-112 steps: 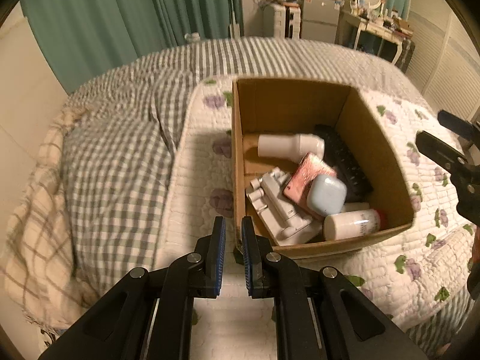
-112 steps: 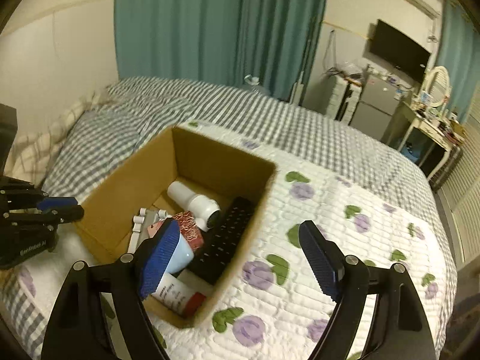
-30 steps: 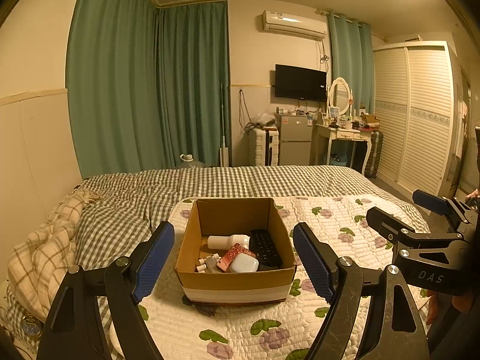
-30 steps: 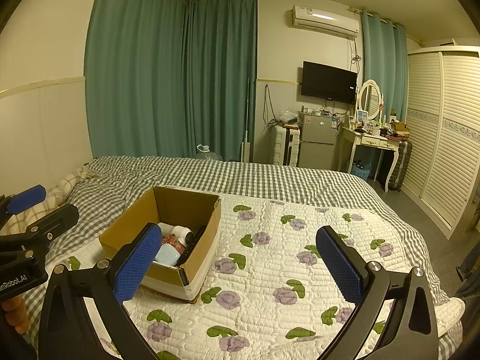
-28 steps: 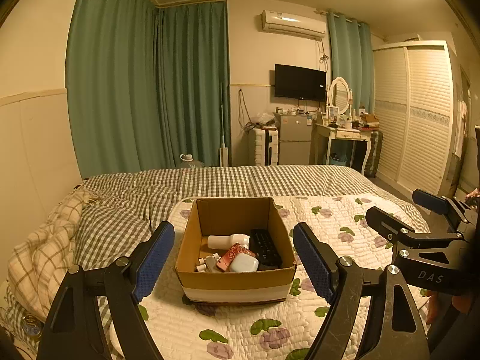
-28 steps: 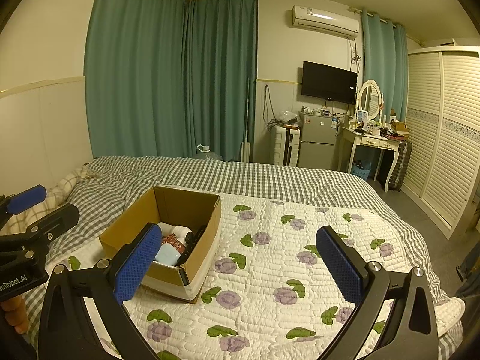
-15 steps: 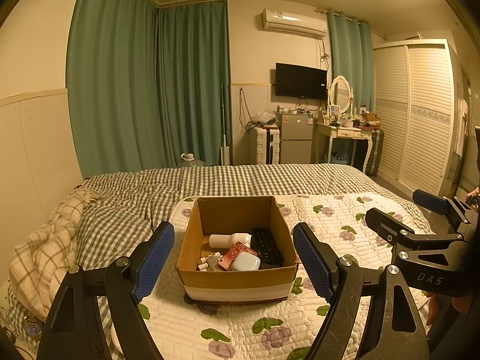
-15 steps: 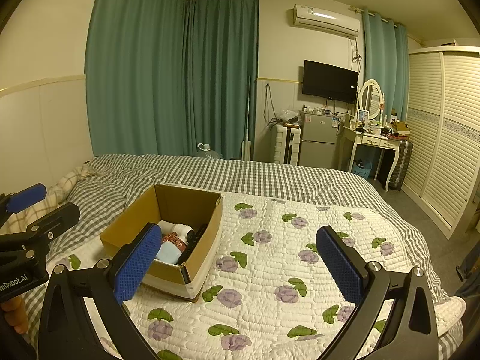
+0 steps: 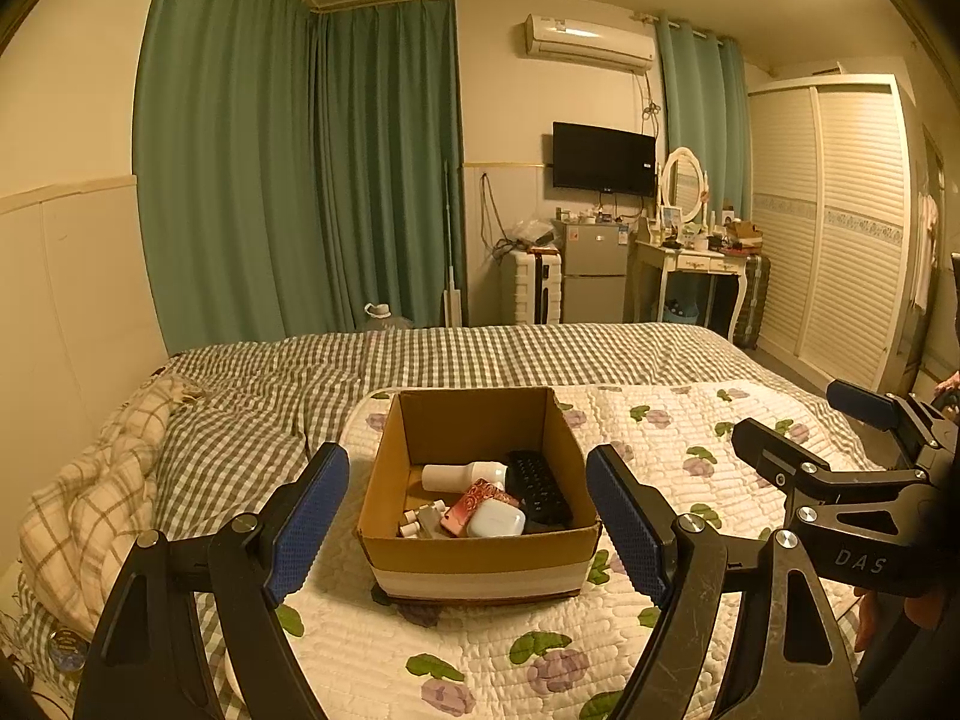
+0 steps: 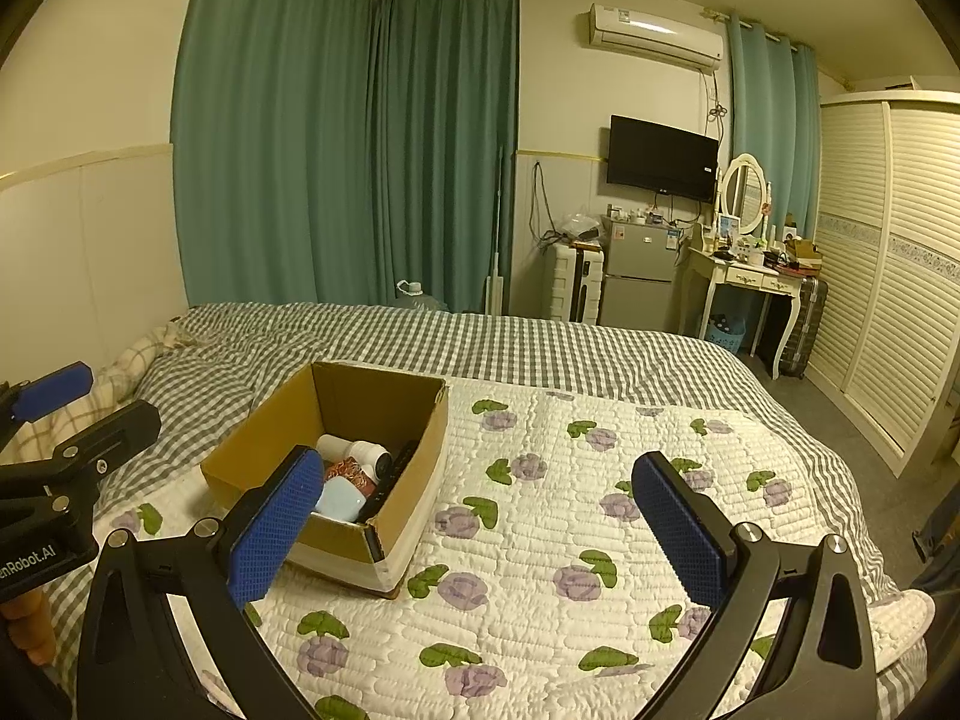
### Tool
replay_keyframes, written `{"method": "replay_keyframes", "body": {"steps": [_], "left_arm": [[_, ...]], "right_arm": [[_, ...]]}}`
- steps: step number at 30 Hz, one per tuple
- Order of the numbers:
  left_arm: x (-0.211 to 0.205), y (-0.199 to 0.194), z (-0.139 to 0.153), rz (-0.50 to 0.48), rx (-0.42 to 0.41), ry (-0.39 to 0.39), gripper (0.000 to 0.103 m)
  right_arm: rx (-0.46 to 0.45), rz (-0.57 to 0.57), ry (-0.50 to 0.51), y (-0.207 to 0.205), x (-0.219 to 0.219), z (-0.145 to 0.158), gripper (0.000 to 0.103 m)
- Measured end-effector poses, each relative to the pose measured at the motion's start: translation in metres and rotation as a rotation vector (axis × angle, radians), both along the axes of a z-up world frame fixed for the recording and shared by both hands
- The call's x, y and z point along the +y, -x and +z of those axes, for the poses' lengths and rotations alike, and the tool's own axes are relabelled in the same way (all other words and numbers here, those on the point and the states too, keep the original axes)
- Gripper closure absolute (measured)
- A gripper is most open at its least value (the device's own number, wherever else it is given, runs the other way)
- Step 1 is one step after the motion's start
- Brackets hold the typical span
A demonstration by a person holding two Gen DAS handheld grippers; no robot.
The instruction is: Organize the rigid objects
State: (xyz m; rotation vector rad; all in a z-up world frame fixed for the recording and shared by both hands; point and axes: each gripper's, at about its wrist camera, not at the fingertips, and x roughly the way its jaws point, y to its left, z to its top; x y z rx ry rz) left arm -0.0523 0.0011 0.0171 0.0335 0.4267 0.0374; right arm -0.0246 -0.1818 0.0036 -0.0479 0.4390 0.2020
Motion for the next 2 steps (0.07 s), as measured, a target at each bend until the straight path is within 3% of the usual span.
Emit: {"method": "replay_keyframes", "body": {"steps": [2], "left_arm": [[0.0017, -0.0007, -0.0010, 0.004, 0.004, 0.003, 0.019]], "right_arm": [[0.001, 0.000, 0.000, 0.0002, 0.0002, -0.0003, 0.000]]}}
